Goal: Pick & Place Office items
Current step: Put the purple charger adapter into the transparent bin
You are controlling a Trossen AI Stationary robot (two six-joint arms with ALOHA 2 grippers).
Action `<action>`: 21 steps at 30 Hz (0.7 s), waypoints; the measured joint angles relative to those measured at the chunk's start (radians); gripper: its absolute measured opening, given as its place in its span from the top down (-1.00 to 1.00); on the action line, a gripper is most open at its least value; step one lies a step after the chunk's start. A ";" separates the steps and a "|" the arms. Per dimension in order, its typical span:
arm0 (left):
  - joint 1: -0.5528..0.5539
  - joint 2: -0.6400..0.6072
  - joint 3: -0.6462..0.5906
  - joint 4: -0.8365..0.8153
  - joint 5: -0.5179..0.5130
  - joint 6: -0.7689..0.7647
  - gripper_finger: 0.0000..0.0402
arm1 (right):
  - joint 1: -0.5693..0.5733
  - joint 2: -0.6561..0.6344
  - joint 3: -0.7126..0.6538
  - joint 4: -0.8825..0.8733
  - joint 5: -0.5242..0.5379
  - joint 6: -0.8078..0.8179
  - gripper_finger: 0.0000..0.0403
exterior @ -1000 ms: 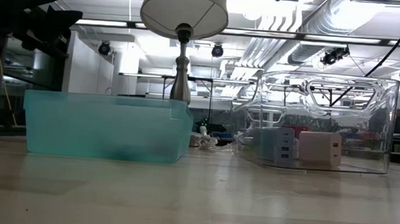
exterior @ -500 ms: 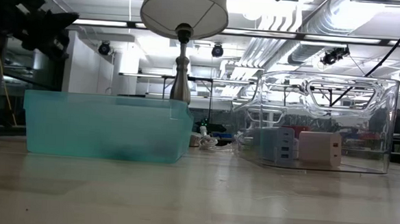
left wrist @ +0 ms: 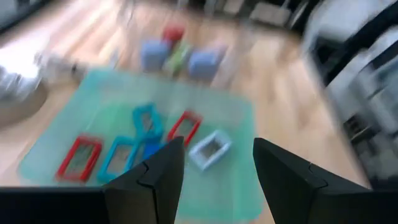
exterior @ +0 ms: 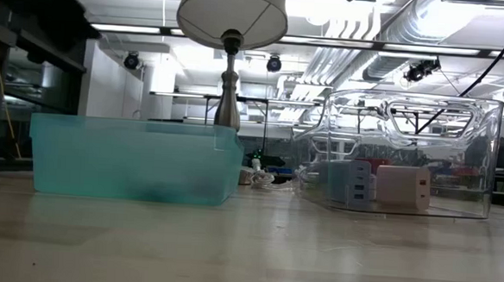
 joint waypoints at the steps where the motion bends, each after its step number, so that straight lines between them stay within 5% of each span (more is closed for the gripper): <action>1: 0.006 0.038 0.031 -0.052 0.000 -0.016 0.07 | 0.000 0.000 0.000 0.000 0.000 0.000 0.31; 10: 0.069 0.290 0.249 -0.379 0.031 -0.075 0.07 | 0.000 0.000 0.000 0.000 0.000 0.000 0.31; 21: 0.208 0.285 0.256 -0.635 0.083 -0.158 0.07 | 0.000 0.000 0.000 0.000 0.000 0.000 0.31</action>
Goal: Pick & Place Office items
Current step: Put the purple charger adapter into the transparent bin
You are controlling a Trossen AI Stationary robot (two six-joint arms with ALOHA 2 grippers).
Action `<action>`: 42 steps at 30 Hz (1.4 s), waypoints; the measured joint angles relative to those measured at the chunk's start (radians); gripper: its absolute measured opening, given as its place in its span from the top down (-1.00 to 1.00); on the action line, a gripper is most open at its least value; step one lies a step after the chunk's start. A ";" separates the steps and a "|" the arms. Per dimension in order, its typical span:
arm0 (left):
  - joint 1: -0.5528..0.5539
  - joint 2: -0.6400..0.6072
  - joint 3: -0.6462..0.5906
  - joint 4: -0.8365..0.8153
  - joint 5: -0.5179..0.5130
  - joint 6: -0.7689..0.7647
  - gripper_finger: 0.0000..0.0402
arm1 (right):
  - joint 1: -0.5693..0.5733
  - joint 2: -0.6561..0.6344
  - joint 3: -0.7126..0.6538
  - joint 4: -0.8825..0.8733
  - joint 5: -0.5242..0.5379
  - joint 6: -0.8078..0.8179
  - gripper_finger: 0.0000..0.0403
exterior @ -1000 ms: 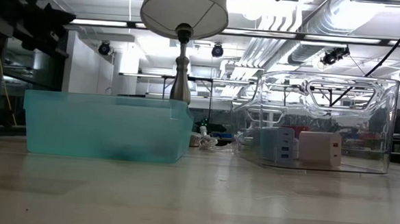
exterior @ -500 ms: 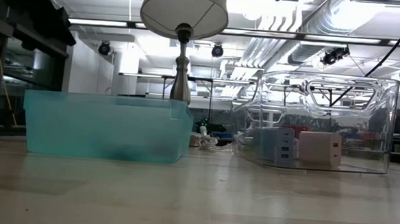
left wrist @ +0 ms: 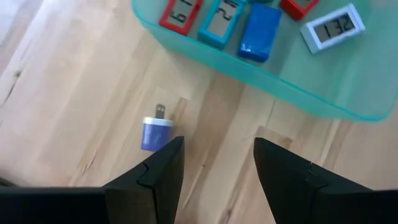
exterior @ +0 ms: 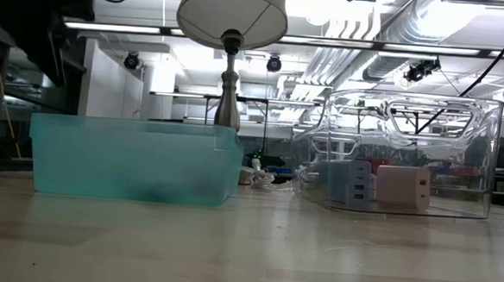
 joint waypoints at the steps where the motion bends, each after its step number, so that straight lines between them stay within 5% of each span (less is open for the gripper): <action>1: 0.012 -0.004 0.000 0.001 0.000 0.000 0.07 | 0.000 0.000 0.000 0.000 0.000 0.000 0.31; 8: 0.109 0.006 0.000 -0.004 0.047 0.015 0.07 | 0.000 0.000 0.000 0.000 0.000 0.000 0.31; 21: 0.224 0.103 -0.021 -0.020 -0.018 -0.260 0.07 | 0.000 0.000 0.000 0.000 0.000 0.000 0.31; 31: 0.105 0.134 -0.043 0.006 -0.025 -0.278 0.07 | 0.000 0.000 0.000 0.000 -0.003 0.000 0.31; 42: -0.013 0.135 -0.043 0.018 -0.222 -0.430 0.07 | 0.000 0.000 0.000 0.000 -0.003 0.000 0.31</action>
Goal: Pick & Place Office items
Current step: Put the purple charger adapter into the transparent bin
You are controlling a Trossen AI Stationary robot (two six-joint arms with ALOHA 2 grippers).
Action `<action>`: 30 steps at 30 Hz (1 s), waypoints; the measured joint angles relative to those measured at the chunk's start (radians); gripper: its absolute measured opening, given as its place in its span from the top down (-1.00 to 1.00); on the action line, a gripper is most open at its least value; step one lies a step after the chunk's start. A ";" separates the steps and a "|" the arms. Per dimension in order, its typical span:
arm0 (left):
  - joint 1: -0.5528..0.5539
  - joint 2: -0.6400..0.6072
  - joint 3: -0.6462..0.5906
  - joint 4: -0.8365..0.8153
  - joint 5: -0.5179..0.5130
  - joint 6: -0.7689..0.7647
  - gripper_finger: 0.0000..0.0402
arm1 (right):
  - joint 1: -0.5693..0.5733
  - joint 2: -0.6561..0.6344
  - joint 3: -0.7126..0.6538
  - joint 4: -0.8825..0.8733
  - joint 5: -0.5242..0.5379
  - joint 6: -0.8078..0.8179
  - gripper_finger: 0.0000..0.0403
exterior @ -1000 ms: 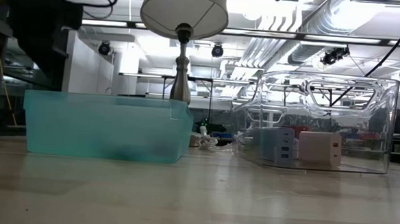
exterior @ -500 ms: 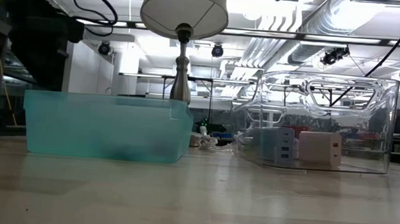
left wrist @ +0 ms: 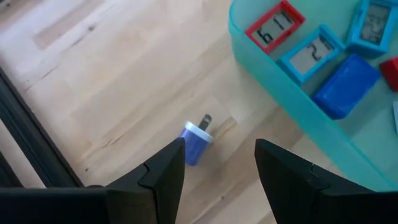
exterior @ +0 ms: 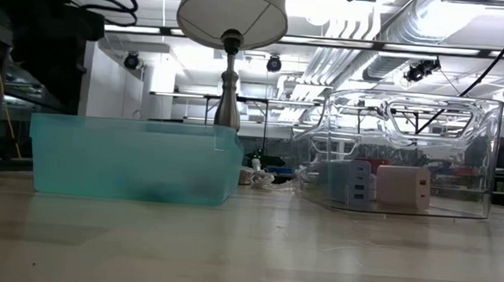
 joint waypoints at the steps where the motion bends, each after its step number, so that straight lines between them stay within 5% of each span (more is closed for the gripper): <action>1: -0.002 0.000 0.000 0.000 -0.007 -0.005 0.07 | 0.000 0.000 0.000 0.000 0.000 0.000 0.31; 12: -0.002 0.050 -0.002 -0.039 -0.014 0.042 0.07 | 0.000 0.000 0.000 0.006 0.000 0.000 0.31; 30: 0.051 0.343 -0.032 0.030 0.095 0.191 0.07 | 0.000 0.000 0.000 0.007 -0.001 0.000 0.31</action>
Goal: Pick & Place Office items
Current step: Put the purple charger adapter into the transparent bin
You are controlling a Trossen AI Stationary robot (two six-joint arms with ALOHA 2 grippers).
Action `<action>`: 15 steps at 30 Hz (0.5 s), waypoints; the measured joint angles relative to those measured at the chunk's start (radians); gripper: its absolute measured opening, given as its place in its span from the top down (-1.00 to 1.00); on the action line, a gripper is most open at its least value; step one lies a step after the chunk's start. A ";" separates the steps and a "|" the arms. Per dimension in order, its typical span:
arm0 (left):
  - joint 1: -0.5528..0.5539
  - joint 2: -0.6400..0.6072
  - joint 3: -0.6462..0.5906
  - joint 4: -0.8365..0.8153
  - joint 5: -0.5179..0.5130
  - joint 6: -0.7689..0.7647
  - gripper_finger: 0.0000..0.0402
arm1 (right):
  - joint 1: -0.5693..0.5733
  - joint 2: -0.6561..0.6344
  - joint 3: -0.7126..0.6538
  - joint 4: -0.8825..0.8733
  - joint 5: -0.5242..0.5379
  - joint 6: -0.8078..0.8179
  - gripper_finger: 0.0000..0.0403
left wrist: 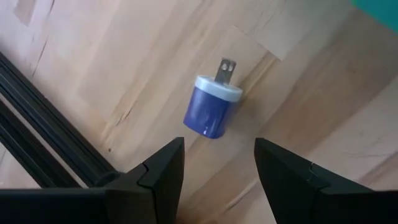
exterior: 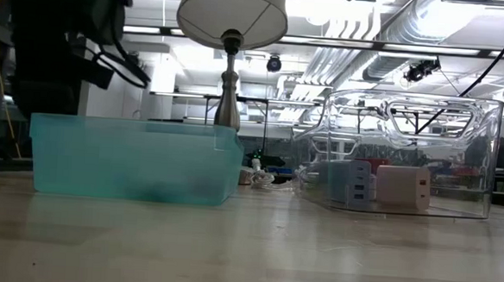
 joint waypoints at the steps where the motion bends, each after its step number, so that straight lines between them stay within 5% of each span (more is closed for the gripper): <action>1: 0.011 0.006 0.000 0.003 0.000 0.015 0.07 | 0.000 0.000 0.000 0.000 0.000 0.000 0.31; 15: 0.213 0.013 0.000 0.077 0.124 0.275 0.07 | 0.000 0.000 0.000 0.000 0.000 0.000 0.31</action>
